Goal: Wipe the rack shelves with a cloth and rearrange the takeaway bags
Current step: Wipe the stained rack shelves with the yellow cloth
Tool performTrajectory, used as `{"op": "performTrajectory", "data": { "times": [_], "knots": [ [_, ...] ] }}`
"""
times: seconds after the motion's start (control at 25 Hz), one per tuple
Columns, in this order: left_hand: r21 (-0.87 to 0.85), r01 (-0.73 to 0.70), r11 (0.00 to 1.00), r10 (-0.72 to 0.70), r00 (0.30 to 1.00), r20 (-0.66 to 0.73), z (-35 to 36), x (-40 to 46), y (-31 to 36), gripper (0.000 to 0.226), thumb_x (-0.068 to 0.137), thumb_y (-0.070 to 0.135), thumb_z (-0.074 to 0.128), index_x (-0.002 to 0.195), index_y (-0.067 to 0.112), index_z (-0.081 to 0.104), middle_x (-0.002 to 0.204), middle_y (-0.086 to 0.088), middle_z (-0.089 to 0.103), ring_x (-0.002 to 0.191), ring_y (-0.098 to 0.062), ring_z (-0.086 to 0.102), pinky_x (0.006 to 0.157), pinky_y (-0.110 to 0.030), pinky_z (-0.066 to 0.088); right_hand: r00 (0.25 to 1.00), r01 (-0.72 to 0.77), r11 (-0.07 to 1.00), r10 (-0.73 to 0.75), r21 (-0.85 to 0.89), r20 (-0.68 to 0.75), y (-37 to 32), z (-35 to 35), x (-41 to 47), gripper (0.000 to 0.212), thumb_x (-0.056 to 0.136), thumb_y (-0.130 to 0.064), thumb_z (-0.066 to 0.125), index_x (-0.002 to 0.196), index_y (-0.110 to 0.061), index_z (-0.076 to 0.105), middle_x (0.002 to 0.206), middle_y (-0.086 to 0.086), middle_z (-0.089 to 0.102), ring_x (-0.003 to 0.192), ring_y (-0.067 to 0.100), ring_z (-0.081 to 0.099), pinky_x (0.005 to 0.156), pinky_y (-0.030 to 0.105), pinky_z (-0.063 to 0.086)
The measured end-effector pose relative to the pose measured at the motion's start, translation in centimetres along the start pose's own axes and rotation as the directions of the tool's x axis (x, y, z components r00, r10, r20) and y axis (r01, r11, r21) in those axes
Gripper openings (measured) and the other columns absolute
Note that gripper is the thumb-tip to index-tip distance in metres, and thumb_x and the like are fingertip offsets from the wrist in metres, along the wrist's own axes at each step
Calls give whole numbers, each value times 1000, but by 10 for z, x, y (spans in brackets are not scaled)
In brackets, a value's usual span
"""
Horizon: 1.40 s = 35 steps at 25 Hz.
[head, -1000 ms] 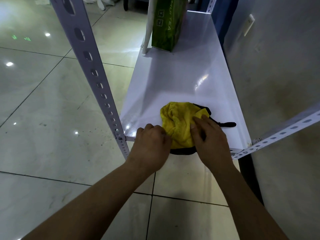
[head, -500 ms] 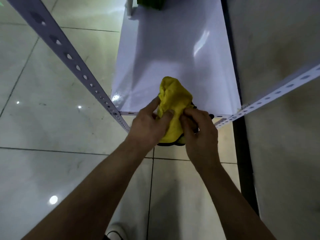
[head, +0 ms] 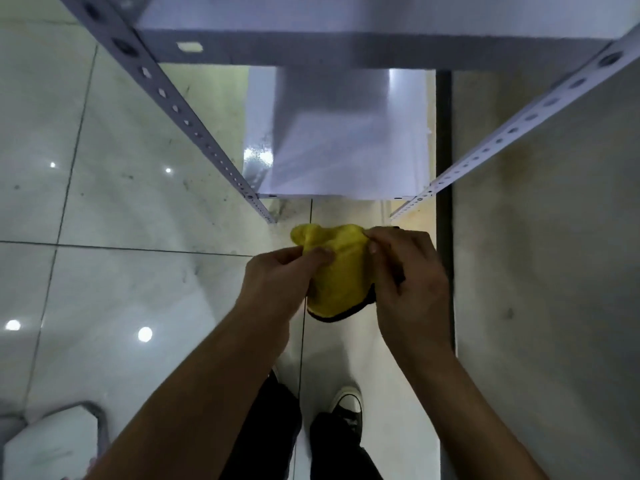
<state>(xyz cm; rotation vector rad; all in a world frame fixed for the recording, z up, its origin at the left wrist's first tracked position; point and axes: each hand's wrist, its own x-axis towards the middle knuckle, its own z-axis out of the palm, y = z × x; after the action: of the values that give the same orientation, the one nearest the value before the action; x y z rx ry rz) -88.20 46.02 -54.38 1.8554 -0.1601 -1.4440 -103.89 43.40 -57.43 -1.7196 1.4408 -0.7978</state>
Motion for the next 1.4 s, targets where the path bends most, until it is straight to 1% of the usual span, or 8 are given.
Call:
{"op": "performTrajectory", "data": {
  "times": [0.16, 0.4, 0.52, 0.72, 0.88, 1.08, 1.24, 1.4],
  "knots": [
    [82, -121, 989, 118, 992, 36, -16, -73, 41, 18, 85, 22, 76, 103, 22, 75, 95, -4, 78, 91, -22, 74, 85, -40, 60, 993, 2, 999, -8, 52, 120, -60, -57, -15, 30, 95, -31, 63, 124, -37, 60, 112, -14, 58, 106, 15, 59, 86, 49, 54],
    [13, -318, 948, 314, 942, 115, -21, -200, 109, 23, 89, 20, 73, 112, 17, 74, 97, -5, 79, 92, -21, 76, 77, -35, 62, 909, 70, 996, -45, -46, 415, -161, -134, -10, 100, 75, -64, 73, 155, -44, 18, 151, -24, 42, 141, -3, 36, 121, 54, 22],
    [-12, -399, 917, 398, 910, 115, -20, -256, 144, 19, 90, 22, 72, 109, 19, 74, 94, -5, 79, 89, -21, 76, 69, -27, 61, 910, 39, 999, -44, 20, 413, -212, -171, -8, 73, 76, -58, 69, 143, -47, 40, 121, -33, 59, 116, -6, 54, 111, 54, 39],
    [63, -582, 811, 574, 811, 113, -21, -333, 201, 43, 88, 22, 75, 127, 34, 62, 87, -2, 78, 84, -19, 76, 69, -25, 61, 908, 49, 990, -100, 135, 406, -282, -238, -11, 31, 87, -32, 66, 116, -44, 64, 104, -11, 69, 97, 11, 67, 84, 47, 56],
    [364, -786, 500, 692, 615, 378, -37, -391, 252, 65, 80, 30, 84, 136, 44, 54, 116, 12, 62, 104, -11, 64, 86, -32, 59, 885, 280, 956, -292, 86, 362, -355, -296, 2, 31, 90, -27, 63, 117, -42, 63, 103, -10, 64, 99, 13, 64, 88, 44, 53],
    [530, -842, 103, 851, 350, 391, -47, -440, 330, 39, 77, 23, 82, 112, 26, 64, 130, 1, 50, 116, -12, 51, 93, -30, 45, 863, 435, 900, -413, -15, 290, -447, -347, 31, 28, 95, -23, 66, 121, -31, 66, 103, -4, 64, 97, 14, 63, 88, 41, 52],
    [516, -850, 108, 838, 357, 413, -53, -452, 374, 24, 84, 18, 71, 98, 25, 53, 79, 7, 63, 74, -6, 58, 58, -24, 43, 861, 412, 904, -346, -112, 374, -496, -372, 51, 45, 82, -42, 79, 123, -43, 60, 108, -13, 66, 99, 5, 63, 87, 29, 53],
    [467, -877, 110, 829, 340, 444, -62, -446, 404, 20, 85, 18, 69, 98, 24, 55, 82, 4, 66, 77, -17, 62, 66, -41, 53, 876, 362, 896, -232, -258, 423, -512, -375, 68, 50, 76, -32, 77, 117, -50, 55, 101, -17, 65, 91, 2, 63, 73, 24, 50]
  ]
}}
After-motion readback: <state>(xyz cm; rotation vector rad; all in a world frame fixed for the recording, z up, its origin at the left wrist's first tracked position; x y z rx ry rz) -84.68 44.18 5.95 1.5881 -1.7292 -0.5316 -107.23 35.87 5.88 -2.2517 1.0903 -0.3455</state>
